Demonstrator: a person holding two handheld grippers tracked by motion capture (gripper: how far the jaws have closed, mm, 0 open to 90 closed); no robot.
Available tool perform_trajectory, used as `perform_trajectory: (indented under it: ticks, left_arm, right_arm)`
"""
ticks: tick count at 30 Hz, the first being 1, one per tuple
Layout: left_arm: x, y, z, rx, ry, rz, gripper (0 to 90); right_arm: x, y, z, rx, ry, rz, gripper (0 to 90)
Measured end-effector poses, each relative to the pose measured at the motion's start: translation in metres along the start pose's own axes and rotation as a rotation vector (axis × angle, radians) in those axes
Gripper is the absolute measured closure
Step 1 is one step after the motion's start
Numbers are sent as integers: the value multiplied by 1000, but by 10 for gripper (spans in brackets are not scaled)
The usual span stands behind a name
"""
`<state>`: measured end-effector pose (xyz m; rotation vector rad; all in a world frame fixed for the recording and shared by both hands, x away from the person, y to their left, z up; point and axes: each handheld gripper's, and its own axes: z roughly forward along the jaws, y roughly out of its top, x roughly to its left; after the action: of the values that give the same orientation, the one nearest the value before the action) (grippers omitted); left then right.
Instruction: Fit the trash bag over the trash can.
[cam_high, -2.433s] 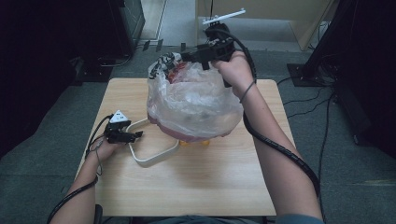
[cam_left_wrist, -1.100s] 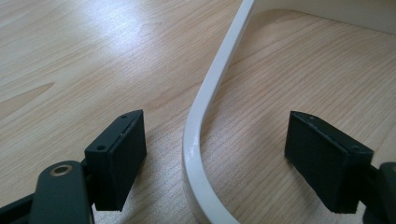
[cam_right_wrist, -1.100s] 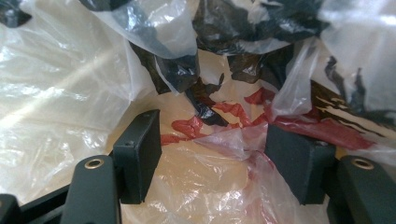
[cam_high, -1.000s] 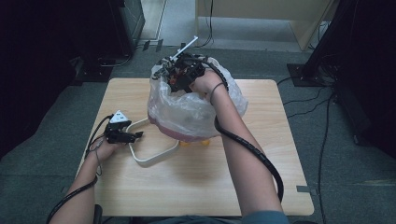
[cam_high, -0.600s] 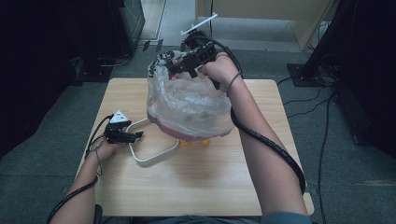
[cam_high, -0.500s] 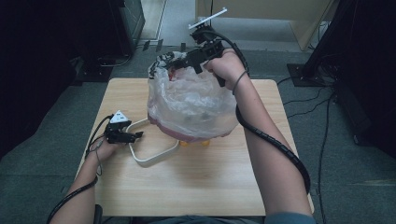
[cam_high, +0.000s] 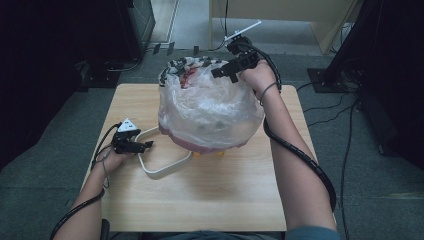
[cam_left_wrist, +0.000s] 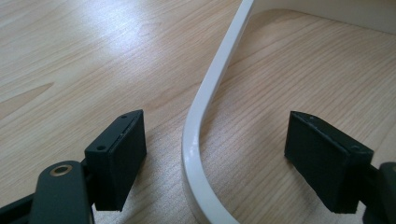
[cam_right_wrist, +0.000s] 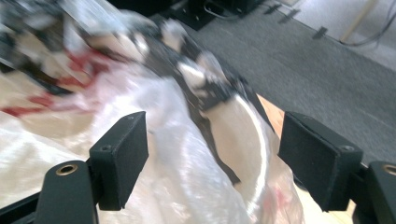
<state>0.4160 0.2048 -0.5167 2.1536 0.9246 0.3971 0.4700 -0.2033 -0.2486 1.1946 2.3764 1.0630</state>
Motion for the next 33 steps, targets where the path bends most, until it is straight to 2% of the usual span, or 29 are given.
perform_trajectory:
  ticks: [3, 9, 15, 21, 27, 29, 33]
  left_arm:
    - [0, 0, 0, 0, 0, 1, 209]
    - [0, 0, 0, 0, -1, 1, 209]
    - [0, 0, 0, 1, -2, 1, 209]
    - [0, 0, 0, 0, 0, 1, 209]
    - [0, 0, 0, 0, 1, 3, 209]
    - [0, 0, 0, 0, -1, 1, 208]
    - [0, 0, 0, 0, -2, 0, 209]
  right_arm:
    - [0, -3, 5, 16, -2, 14, 228]
    - [2, -7, 11, 32, -3, -1, 229]
    - [0, -11, 11, -15, 40, 45, 229]
    - [-1, -8, -7, -118, 79, 68, 206]
    - [-2, -8, -35, -197, 103, 73, 191]
    - [-5, -12, -45, -211, 111, 90, 192]
    - [-8, -23, -60, -229, 101, 76, 192]
